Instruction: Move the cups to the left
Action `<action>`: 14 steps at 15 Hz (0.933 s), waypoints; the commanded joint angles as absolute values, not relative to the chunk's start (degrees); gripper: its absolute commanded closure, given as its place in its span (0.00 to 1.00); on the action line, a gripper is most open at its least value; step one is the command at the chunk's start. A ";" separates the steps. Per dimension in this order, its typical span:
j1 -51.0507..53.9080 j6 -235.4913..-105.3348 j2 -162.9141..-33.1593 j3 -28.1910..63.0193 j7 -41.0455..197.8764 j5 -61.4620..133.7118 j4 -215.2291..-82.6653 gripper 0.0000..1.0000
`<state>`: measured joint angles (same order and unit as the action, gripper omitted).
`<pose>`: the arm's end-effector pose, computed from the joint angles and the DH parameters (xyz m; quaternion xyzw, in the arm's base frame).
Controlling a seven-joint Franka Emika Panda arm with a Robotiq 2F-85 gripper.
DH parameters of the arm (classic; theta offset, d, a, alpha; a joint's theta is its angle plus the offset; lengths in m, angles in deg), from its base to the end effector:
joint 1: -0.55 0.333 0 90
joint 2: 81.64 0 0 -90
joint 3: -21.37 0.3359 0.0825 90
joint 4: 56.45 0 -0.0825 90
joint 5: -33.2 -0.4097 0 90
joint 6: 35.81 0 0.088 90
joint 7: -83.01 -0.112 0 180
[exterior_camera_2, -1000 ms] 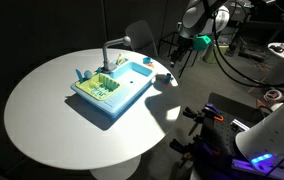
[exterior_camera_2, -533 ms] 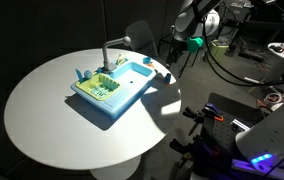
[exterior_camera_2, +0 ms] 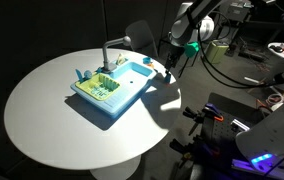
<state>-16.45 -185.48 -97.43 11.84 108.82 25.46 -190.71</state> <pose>0.4759 -0.2431 0.2095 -0.9980 0.0615 -0.0049 0.0104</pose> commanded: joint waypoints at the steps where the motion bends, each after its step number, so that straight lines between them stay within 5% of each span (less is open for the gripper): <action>1: -18.75 -186.07 -98.88 13.49 111.43 24.23 -189.55 0.00; 14: -21.34 -190.01 -102.48 15.30 113.04 24.77 -189.43 0.00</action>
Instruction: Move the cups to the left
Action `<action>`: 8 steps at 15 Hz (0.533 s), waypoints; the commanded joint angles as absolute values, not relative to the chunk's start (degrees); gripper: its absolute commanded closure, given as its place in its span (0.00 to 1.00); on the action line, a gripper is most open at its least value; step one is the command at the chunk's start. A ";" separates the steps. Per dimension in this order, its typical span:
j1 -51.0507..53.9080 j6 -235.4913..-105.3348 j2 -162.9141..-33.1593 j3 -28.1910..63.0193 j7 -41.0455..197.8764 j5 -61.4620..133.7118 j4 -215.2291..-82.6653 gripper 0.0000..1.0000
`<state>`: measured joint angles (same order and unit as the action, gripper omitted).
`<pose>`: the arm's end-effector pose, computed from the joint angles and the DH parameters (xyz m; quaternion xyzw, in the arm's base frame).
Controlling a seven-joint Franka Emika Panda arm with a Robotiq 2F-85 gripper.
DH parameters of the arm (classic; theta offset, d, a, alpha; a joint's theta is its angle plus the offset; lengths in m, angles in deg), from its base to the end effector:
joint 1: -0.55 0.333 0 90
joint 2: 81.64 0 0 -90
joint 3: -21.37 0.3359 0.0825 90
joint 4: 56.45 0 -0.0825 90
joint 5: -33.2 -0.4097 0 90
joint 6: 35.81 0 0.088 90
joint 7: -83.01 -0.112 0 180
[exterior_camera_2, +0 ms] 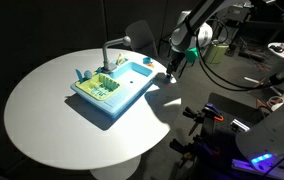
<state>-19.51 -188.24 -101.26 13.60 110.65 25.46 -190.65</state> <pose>0.4664 -0.2535 0.1781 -0.9982 0.0582 0.0046 0.0113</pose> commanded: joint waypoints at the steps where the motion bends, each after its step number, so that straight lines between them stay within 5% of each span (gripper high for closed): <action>1: -21.49 -190.66 -102.64 15.62 113.08 24.89 -189.44 0.00; 5: -21.80 -192.37 -102.95 16.97 113.37 25.31 -189.91 0.00; 6: -21.95 -192.71 -102.95 17.43 113.66 25.21 -190.06 0.25; 8: -22.20 -193.00 -102.92 18.18 114.04 25.01 -190.17 0.34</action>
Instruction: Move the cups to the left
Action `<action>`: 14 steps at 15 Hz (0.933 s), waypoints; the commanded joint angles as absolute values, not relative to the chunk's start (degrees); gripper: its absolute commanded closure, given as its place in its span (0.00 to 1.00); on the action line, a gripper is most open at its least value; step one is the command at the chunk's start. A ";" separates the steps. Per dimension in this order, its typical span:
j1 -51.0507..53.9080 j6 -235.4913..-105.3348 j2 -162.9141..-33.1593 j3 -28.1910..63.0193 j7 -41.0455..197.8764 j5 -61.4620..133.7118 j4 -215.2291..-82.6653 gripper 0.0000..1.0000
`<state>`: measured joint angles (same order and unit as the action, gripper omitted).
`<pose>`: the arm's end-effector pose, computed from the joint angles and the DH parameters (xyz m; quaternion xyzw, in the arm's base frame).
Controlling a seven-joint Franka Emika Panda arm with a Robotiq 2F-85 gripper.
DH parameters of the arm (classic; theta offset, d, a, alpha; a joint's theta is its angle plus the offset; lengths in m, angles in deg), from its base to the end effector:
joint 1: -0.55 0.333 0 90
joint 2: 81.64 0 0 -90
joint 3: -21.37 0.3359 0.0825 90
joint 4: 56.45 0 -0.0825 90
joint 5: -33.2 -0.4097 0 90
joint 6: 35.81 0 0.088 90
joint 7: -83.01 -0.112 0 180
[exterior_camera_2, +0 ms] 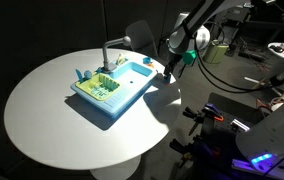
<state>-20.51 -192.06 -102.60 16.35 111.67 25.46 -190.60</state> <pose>0.4772 -0.2411 0.1708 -0.9992 0.0359 -0.0158 0.0056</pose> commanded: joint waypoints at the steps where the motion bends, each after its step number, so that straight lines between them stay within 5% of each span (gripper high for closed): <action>1: -22.36 -193.04 -102.83 18.55 114.30 24.90 -190.24 0.44; 6: -23.14 -192.77 -101.93 19.55 115.35 24.55 -190.86 0.84; 14: -21.90 -191.29 -98.21 18.11 112.18 25.81 -193.14 0.86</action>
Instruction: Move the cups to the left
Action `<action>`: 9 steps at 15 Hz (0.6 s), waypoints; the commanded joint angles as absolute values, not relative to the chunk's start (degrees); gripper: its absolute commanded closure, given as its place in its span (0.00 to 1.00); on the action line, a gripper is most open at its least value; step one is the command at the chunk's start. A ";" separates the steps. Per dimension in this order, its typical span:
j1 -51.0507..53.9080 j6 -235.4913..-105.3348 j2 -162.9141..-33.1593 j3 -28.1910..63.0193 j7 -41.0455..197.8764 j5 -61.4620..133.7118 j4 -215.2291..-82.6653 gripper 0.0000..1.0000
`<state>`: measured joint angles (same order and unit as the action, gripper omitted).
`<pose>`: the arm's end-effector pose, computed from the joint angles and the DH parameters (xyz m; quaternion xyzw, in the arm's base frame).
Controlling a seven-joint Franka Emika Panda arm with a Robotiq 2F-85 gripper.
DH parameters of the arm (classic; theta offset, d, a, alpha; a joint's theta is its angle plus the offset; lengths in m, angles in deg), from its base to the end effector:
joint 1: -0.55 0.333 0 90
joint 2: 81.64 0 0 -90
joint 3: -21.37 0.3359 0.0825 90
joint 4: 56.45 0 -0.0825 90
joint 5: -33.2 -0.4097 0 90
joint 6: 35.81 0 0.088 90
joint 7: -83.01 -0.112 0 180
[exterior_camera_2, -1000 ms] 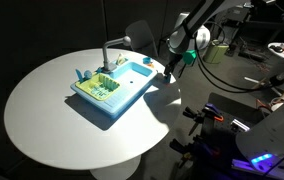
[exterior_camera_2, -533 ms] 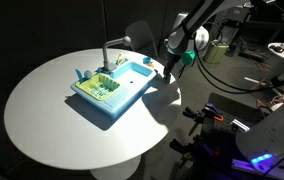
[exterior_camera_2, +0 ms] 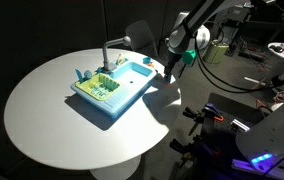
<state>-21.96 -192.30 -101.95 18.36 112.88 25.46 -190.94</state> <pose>0.4794 -0.2355 0.1747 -0.9995 0.0218 -0.0224 0.0094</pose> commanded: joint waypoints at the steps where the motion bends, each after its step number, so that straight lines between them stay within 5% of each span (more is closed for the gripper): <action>1: -21.61 -190.89 -97.39 17.84 111.70 25.99 -193.53 0.86; 9: -17.79 -182.49 -85.68 13.98 106.70 28.80 -197.63 0.86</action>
<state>-19.91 -186.63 -92.27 16.25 110.21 26.32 -194.77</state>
